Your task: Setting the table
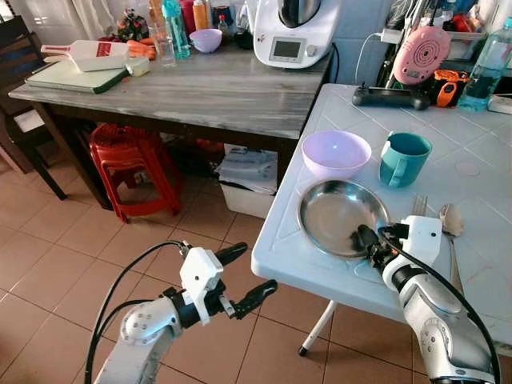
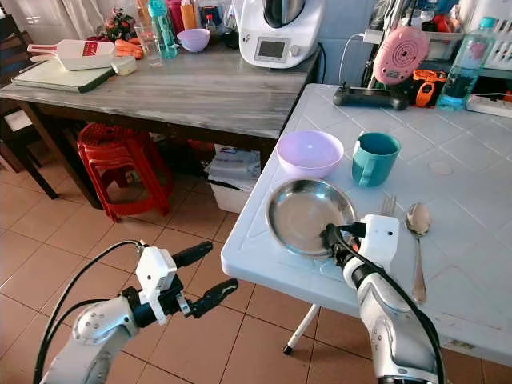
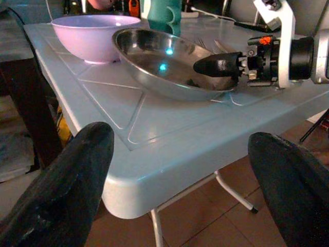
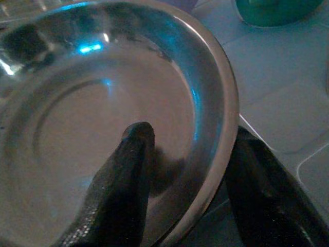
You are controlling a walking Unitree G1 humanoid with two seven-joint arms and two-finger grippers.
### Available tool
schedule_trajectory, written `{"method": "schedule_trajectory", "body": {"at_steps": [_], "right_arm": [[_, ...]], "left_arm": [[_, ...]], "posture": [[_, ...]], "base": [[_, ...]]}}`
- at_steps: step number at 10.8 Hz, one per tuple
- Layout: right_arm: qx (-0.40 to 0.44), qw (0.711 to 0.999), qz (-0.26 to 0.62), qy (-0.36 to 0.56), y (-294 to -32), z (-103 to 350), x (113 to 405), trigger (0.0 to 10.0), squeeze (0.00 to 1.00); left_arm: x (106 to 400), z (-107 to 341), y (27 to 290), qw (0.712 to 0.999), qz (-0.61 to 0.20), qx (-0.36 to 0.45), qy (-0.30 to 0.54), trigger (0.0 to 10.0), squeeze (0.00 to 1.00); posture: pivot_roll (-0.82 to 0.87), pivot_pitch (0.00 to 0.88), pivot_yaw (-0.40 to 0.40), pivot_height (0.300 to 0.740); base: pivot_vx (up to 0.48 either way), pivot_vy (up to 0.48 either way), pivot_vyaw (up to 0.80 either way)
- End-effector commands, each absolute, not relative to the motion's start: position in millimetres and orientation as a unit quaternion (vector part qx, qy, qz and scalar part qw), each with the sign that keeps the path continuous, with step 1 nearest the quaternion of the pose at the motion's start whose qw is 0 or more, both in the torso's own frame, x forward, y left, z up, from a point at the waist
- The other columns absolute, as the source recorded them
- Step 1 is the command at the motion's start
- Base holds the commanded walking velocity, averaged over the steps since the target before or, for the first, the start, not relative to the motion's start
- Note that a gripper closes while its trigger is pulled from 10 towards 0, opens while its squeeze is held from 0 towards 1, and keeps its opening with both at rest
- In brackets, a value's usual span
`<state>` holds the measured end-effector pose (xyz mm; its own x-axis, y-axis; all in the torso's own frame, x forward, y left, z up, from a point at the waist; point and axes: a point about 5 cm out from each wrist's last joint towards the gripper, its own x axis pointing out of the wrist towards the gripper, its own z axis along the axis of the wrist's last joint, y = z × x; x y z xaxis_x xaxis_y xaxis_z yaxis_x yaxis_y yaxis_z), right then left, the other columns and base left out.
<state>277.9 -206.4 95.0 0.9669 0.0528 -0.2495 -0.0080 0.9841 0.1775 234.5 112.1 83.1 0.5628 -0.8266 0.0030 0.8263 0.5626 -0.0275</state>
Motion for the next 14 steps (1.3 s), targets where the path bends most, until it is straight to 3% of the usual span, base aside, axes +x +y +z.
{"method": "schedule_trajectory", "body": {"at_steps": [1,9,12,14], "right_arm": [[0.094,0.987,0.014,0.128,-203.8,97.3,278.0,0.0,0.0],[0.134,0.978,-0.017,0.157,-196.4,82.9,272.4,0.0,0.0],[0.148,0.974,-0.042,0.169,-194.5,73.0,267.2,0.0,0.0],[0.149,0.975,-0.04,0.157,-187.5,73.6,268.2,0.0,0.0]], "left_arm": [[234.7,88.5,113.3,0.879,-0.476,-0.004,-0.006,10.0,0.0],[234.1,91.6,114.8,0.877,-0.48,-0.002,-0.014,10.0,0.0],[242.3,91.5,120.2,0.898,-0.44,0.004,-0.026,10.0,0.0],[262.8,91.9,128.5,0.933,-0.359,0.026,-0.024,10.0,0.0]], "posture": [[0.02,0.026,0.069,0.74],[0.03,0.03,0.078,0.74],[0.03,0.018,0.08,0.74],[0.03,0.0,0.088,0.74]], "base": [[0.0,0.0,0.0],[0.0,0.0,0.0],[0.0,0.0,0.0],[0.0,0.0,0.0]]}}
